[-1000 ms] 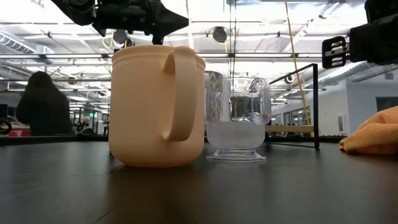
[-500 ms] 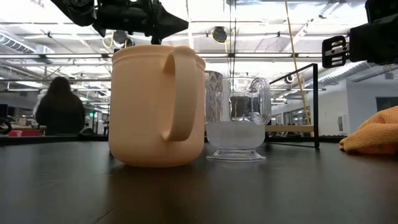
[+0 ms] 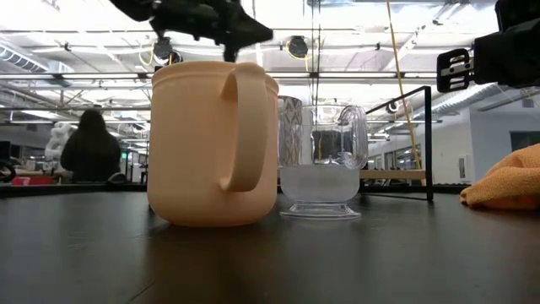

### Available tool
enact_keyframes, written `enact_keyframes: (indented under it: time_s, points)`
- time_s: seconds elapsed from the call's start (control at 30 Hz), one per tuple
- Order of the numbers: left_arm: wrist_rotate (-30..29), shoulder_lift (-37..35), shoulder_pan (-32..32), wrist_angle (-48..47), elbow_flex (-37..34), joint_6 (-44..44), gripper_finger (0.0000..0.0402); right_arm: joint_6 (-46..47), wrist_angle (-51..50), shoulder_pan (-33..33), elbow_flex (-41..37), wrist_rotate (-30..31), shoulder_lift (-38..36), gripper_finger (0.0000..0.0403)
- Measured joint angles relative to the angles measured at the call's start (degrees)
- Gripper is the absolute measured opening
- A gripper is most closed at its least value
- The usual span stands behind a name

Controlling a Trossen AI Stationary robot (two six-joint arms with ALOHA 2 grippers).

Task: Stack small to large cups/mugs on shelf
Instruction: Put the gray patterned mug on the shelf

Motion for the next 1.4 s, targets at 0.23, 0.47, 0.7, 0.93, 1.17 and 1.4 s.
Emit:
enact_keyframes:
  time_s: [0.23,0.47,0.7,0.93,1.17,1.4]
  points:
    - [0.04,9.93,0.0,-11.6,12.09,3.19,0.0031,0.01,-0.06,-0.02,0.0,0.04,0.0,0.0]
    - [-0.43,17.85,-0.85,-28.15,24.83,8.16,0.0031,0.2,-1.67,0.0,0.0,0.05,0.04,0.0]
    - [-2.86,22.24,-2.41,-44.53,35.17,13.66,0.0031,0.08,-1.83,-0.01,0.0,0.04,0.25,0.0]
    - [-7.77,25.16,-3.68,-55.58,40.86,18.02,0.0031,0.06,-1.91,0.0,0.0,0.07,0.33,0.0]
    - [-15.15,26.25,-4.35,-58.85,42.33,20.8,0.0031,0.08,-1.98,0.0,0.0,0.09,0.44,0.0]
    - [-14.6,26.24,-4.38,-60.89,42.33,22.58,0.0034,0.08,-2.15,0.0,0.0,0.09,0.44,0.0]
